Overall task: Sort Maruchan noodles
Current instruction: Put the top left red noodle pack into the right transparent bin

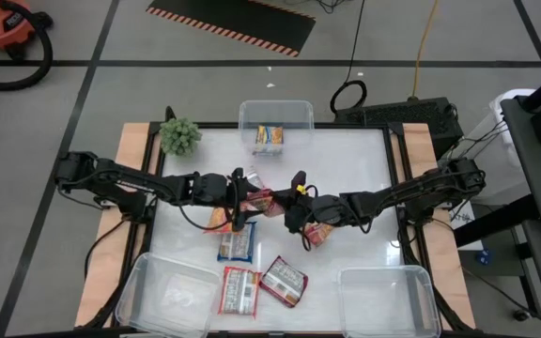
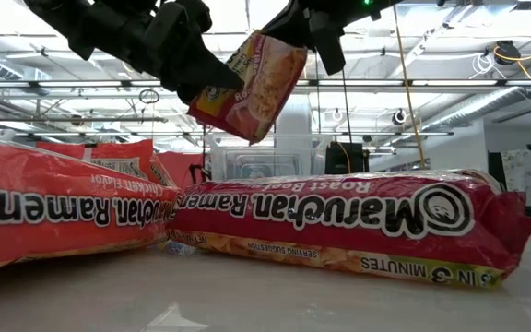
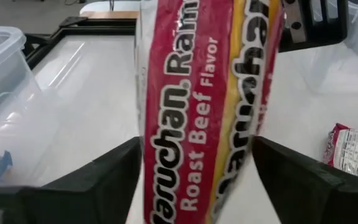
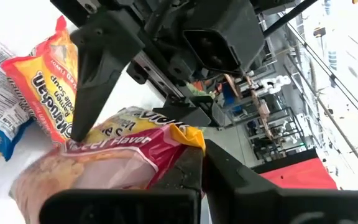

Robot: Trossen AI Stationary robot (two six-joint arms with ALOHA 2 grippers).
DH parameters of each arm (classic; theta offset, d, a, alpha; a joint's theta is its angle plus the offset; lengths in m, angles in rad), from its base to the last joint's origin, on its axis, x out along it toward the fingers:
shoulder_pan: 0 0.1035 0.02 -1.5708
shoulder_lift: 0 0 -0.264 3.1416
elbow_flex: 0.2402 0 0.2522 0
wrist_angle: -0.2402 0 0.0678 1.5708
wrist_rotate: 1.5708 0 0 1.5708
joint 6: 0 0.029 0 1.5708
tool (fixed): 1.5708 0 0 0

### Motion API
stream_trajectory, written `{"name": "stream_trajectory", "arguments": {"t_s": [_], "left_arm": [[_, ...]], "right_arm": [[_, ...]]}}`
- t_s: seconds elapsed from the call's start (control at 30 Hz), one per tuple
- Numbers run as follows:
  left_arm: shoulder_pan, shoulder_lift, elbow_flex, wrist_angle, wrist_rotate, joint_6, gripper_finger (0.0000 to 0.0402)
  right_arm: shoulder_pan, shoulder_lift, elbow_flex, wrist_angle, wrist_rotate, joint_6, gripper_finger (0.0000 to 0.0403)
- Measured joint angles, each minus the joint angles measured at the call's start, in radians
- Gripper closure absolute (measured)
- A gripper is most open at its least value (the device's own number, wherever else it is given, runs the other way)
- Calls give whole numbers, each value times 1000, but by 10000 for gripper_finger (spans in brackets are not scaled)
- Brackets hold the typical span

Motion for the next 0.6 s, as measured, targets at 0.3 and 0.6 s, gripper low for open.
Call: {"name": "stream_trajectory", "arguments": {"t_s": [0.3,0.6], "left_arm": [[0,0,0,2,1,48,206],[0,-3,0,9,0,71,257]], "right_arm": [[-1,0,0,-2,0,-1,403],[-1,0,0,-3,26,27,398]]}}
